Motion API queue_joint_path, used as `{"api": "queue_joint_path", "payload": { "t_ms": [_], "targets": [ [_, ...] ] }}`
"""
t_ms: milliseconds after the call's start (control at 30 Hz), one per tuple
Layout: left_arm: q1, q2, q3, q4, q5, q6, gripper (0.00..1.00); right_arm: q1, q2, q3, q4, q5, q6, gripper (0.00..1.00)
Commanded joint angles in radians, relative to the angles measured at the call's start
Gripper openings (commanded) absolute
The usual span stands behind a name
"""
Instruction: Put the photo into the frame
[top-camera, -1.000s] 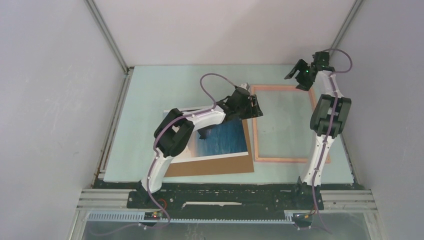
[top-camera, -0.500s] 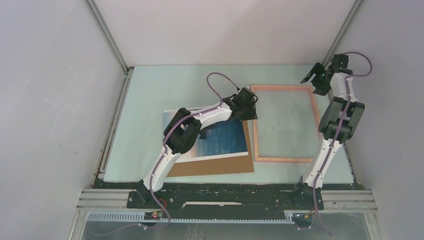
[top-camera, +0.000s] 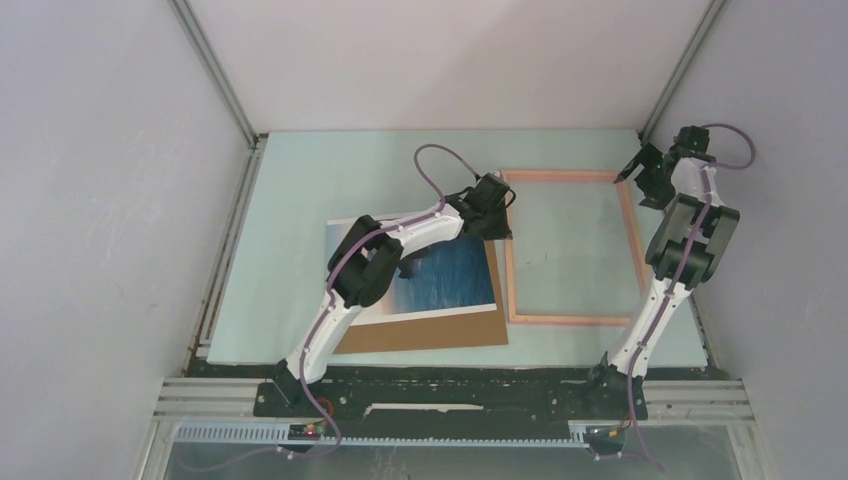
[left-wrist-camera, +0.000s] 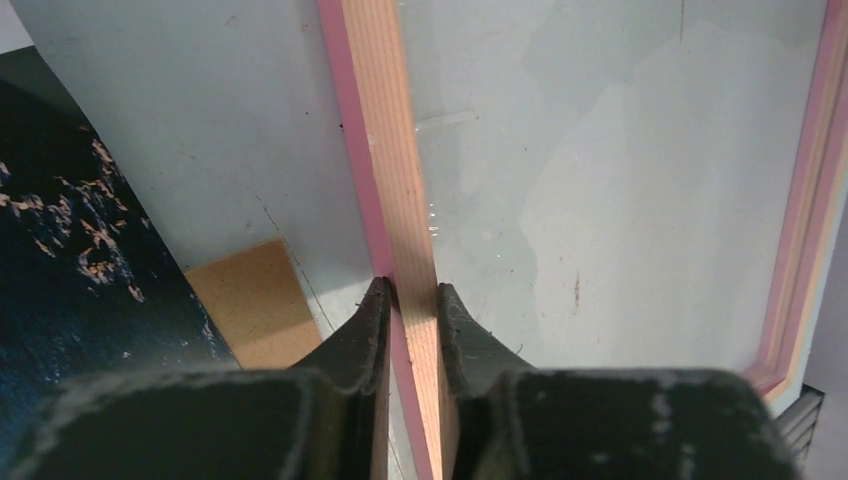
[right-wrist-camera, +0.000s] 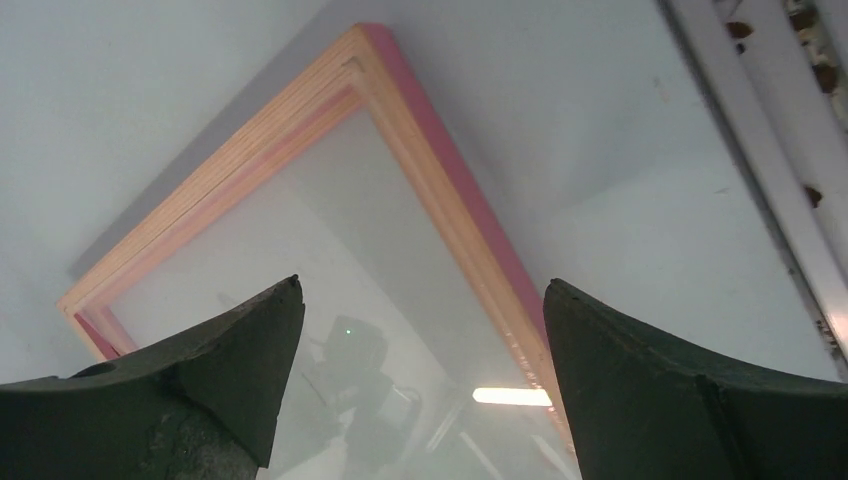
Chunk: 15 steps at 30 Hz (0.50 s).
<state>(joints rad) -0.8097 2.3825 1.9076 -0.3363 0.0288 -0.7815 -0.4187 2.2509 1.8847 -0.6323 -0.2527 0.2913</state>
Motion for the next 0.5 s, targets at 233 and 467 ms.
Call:
{"api": "queue_joint_path", "payload": {
  "t_ms": [233,467],
  "targets": [
    [0.042,0.011,0.017,0.015,0.059,-0.034,0.00,-0.010,0.002,-0.001,0.096,-0.076,0.083,0.90],
    [0.047,0.033,0.019,0.031,0.093,-0.056,0.00,0.006,0.049,0.065,0.072,-0.025,0.071,0.89]
  ]
}}
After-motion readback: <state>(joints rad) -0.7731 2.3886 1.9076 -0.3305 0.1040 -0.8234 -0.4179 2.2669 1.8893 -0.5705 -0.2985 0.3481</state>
